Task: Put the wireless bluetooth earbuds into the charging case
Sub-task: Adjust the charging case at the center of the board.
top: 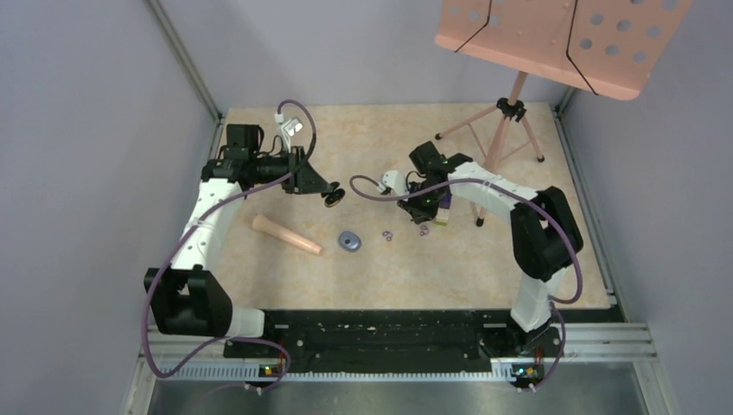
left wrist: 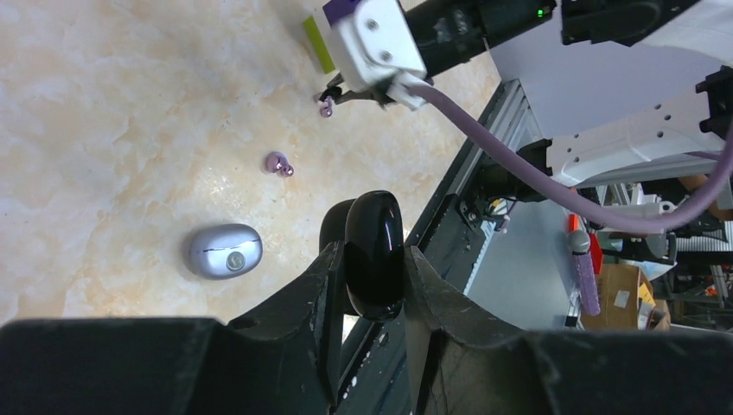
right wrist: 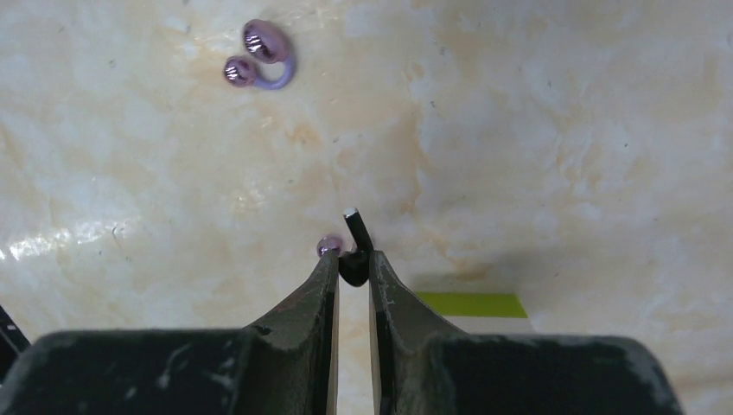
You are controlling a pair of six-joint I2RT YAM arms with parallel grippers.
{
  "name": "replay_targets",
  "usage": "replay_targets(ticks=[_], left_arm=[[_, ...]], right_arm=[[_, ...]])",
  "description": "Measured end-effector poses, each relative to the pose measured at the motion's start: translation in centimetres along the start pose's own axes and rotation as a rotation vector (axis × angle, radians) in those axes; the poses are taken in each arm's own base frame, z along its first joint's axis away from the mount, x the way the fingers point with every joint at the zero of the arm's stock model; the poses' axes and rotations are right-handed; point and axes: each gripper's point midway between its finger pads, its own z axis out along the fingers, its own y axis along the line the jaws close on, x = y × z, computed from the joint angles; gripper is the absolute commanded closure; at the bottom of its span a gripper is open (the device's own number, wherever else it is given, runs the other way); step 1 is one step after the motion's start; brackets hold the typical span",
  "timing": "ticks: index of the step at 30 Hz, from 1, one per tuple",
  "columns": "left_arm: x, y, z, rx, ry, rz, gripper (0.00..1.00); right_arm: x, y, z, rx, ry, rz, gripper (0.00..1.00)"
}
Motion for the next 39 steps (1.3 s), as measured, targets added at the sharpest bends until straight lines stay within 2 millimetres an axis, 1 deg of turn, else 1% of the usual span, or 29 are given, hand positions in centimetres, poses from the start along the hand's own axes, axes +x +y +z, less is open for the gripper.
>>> replay_targets(ticks=[3,6,7,8,10,14,16,18,24,25,26,27,28,30,32,34,35,37,39], left_arm=[[-0.1,-0.1,0.0,0.0,-0.003,0.001,1.0],[-0.1,-0.1,0.0,0.0,-0.005,-0.005,1.0],[-0.1,0.0,-0.1,-0.002,-0.006,-0.007,1.0],[-0.2,0.0,-0.1,-0.002,-0.006,-0.009,1.0],[-0.2,0.0,-0.1,-0.005,-0.008,-0.012,1.0],[-0.2,0.2,-0.2,-0.015,-0.01,-0.013,1.0],[-0.2,0.3,-0.2,-0.019,-0.011,-0.014,1.0],[-0.2,0.4,-0.2,-0.023,-0.011,-0.015,1.0],[-0.3,0.5,-0.3,-0.028,-0.014,-0.016,1.0],[-0.3,0.5,-0.3,-0.029,-0.014,-0.017,1.0],[-0.3,0.5,-0.3,-0.029,-0.014,-0.017,1.0],[-0.3,0.5,-0.3,-0.029,-0.014,-0.017,1.0],[-0.3,0.6,-0.3,-0.03,-0.014,-0.017,1.0],[-0.3,0.6,-0.3,-0.029,-0.014,-0.017,1.0],[-0.3,0.6,-0.3,-0.029,-0.014,-0.018,1.0],[-0.3,0.5,-0.3,-0.029,-0.015,-0.021,1.0],[-0.3,0.5,-0.3,-0.029,-0.015,-0.022,1.0],[-0.3,0.5,-0.2,-0.027,-0.014,-0.032,1.0],[-0.4,0.6,-0.1,-0.026,-0.015,-0.041,1.0]], right_arm=[[-0.2,0.8,-1.4,-0.036,-0.012,-0.158,1.0],[0.3,2.3,-1.7,-0.094,0.008,-0.306,1.0],[0.6,3.2,-1.4,-0.126,0.027,-0.362,1.0],[0.8,3.9,-1.2,-0.146,0.039,-0.392,1.0],[1.5,5.8,-0.5,-0.209,0.082,-0.453,1.0],[2.8,8.8,1.8,-0.321,0.182,-0.524,0.98],[3.4,9.8,2.4,-0.355,0.226,-0.539,0.96],[3.3,10.2,2.4,-0.359,0.239,-0.553,0.89],[3.3,10.3,2.4,-0.336,0.258,-0.513,0.64],[3.2,10.2,2.5,-0.325,0.255,-0.501,0.58],[3.0,9.9,2.5,-0.313,0.246,-0.485,0.54],[2.8,9.7,2.5,-0.301,0.233,-0.466,0.53],[2.5,9.5,2.3,-0.288,0.219,-0.442,0.52],[1.9,8.7,1.2,-0.256,0.171,-0.384,0.53],[1.0,7.6,-0.5,-0.209,0.105,-0.321,0.57],[-0.1,6.4,-2.8,-0.139,0.02,-0.257,0.61],[-0.3,6.1,-3.5,-0.114,-0.009,-0.23,0.62],[-0.2,5.9,-5.1,-0.052,-0.079,-0.125,0.63],[0.4,6.5,-5.5,-0.026,-0.113,-0.024,0.63]])
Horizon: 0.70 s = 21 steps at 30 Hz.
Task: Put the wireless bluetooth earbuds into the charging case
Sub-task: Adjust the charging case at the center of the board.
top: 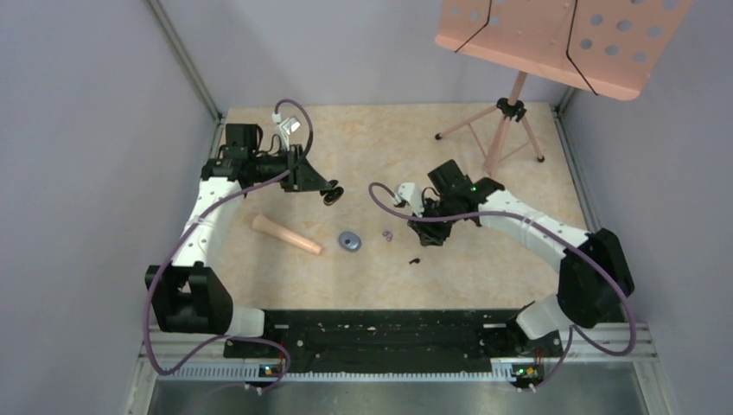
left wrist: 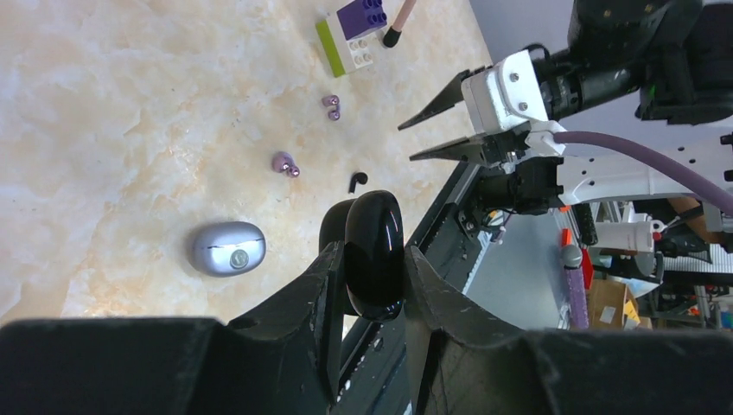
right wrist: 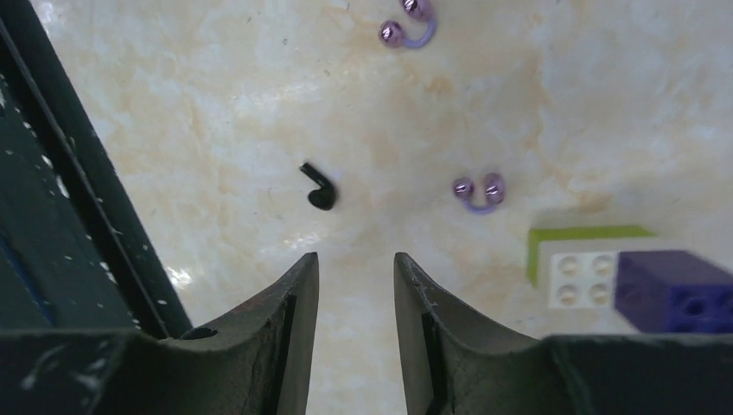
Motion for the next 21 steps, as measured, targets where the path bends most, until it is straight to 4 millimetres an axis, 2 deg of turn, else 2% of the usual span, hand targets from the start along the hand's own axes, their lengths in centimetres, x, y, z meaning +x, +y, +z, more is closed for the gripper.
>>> replay_targets(ticks=[5,7,12,21], left_arm=[[-0.1,0.3,0.2,-0.001,0.002,-0.021,1.0],[-0.1,0.2,0.2,0.0,0.0,-0.023,1.0],[-0.2,0.2,0.2,0.0,-0.003,-0.022,1.0],[-0.4,0.3,0.2,-0.001,-0.009,-0.012,1.0]], right_arm=[[2.7,2.8,1.3,0.013,-0.03,0.275,0.65],[3.3,3.2,2.0,0.011,-0.02,0.361,0.67],[3.4,2.7,3.7,0.022,-0.01,0.483,0.71],[3.3,1.8,5.9,0.015,-0.019,0.488,0.7]])
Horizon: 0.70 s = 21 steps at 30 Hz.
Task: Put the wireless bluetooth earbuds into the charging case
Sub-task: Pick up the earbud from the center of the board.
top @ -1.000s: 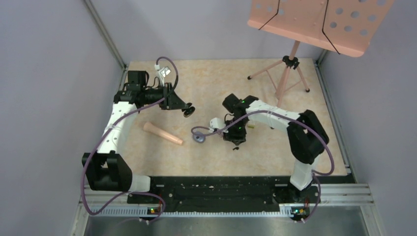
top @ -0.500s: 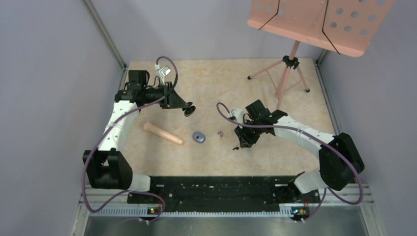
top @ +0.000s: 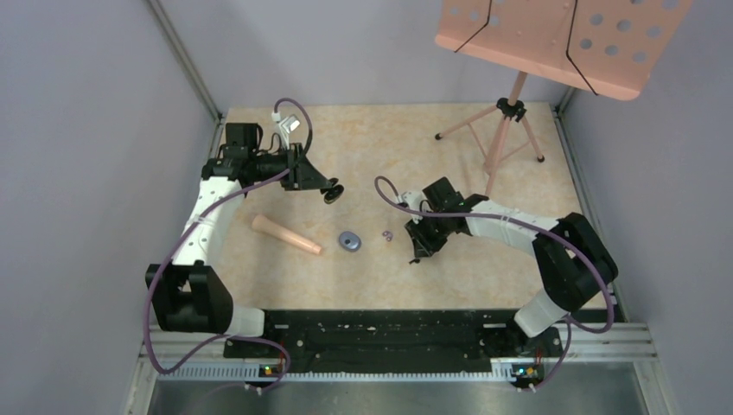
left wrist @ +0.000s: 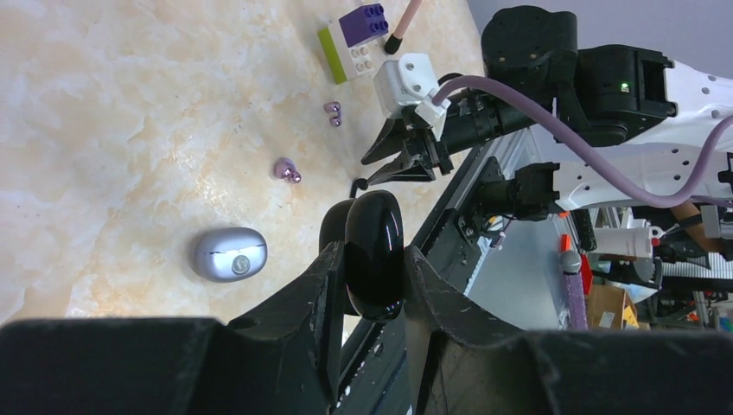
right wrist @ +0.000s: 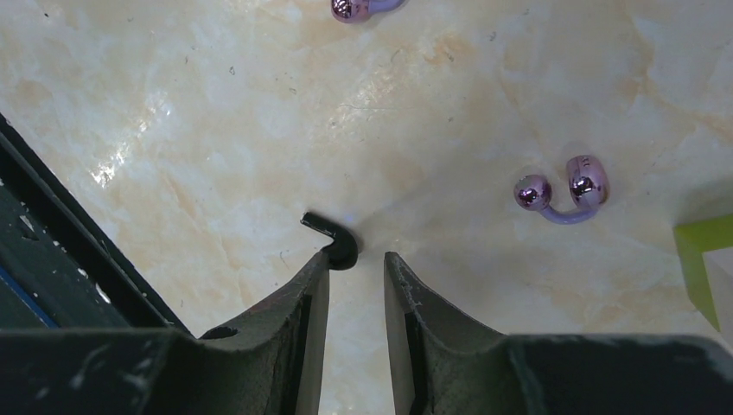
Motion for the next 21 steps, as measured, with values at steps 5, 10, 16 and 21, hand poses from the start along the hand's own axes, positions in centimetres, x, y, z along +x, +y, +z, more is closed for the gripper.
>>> replay_targets(ticks=[5,10,16,21], left_arm=[[0.0,0.0,0.0,-0.001,-0.001,0.002,1.0],[0.0,0.0,0.0,-0.001,-0.002,0.002,1.0],[-0.1,0.0,0.0,0.0,-0.004,0.007,1.0],[0.1,0.0,-0.1,-0.001,-0.006,0.009,1.0]], right_arm=[[0.3,0.3,0.4,-0.038,0.012,-0.06,0.63],[0.1,0.6,0.1,-0.09,-0.004,-0.223,0.6],[-0.7,0.3,-0.4,-0.104,-0.042,-0.48,0.63],[-0.5,-0.2,-0.1,-0.12,-0.048,-0.678,0.64]])
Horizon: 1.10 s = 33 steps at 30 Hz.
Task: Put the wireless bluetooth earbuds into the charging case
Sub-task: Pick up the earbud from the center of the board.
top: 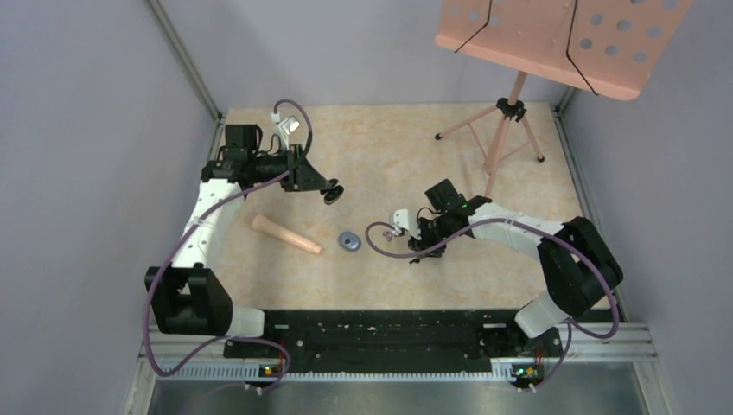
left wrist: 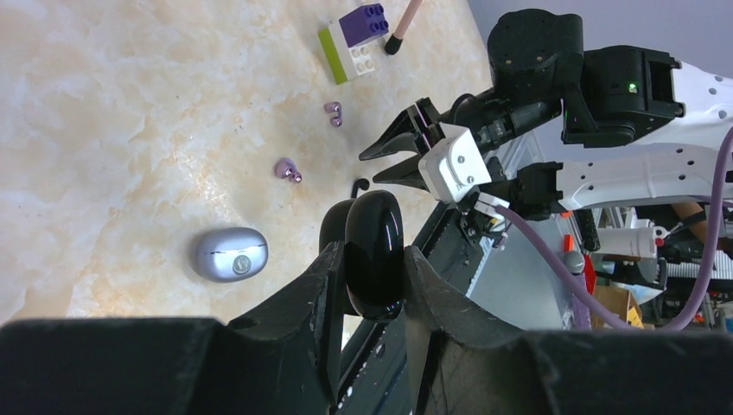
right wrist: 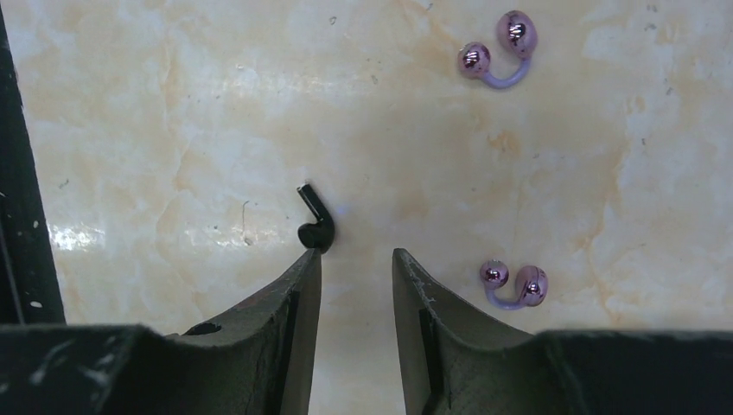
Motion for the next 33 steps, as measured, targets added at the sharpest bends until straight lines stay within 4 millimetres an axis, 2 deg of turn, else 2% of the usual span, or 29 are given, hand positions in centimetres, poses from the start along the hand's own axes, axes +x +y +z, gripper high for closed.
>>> replay_targets(ticks=[4,7,12,15,19,22,27,33], left_arm=[[0.1,-0.1,-0.1,0.0,-0.003,0.004,1.0],[0.0,-0.2,-0.1,0.0,-0.004,0.007,1.0],[0.0,-0.1,-0.1,-0.004,-0.005,0.007,1.0],[0.0,0.0,-0.1,-0.01,-0.006,0.007,1.0],[0.0,0.1,-0.2,-0.017,-0.008,0.006,1.0],[0.0,0.2,-0.2,-0.02,-0.009,0.006,1.0],[-0.1,0.3,-0.2,-0.024,-0.01,0.006,1.0],[-0.1,0.3,-0.2,-0.026,-0.013,0.005,1.0]], right_arm=[[0.5,0.5,0.2,-0.032,0.006,-0.095,0.64],[0.5,0.7,0.2,-0.039,0.008,-0.075,0.61],[0.7,0.7,-0.6,0.036,0.04,0.19,0.57],[0.1,0.6,-1.7,0.117,0.037,0.356,0.58],[-1.0,0.9,-2.4,0.199,0.0,0.416,0.62],[-0.5,1.7,-2.1,0.223,0.004,0.434,0.64],[0.8,1.5,-1.4,0.278,0.026,0.468,0.64],[1.0,2.1,-0.6,0.286,0.025,0.455,0.65]])
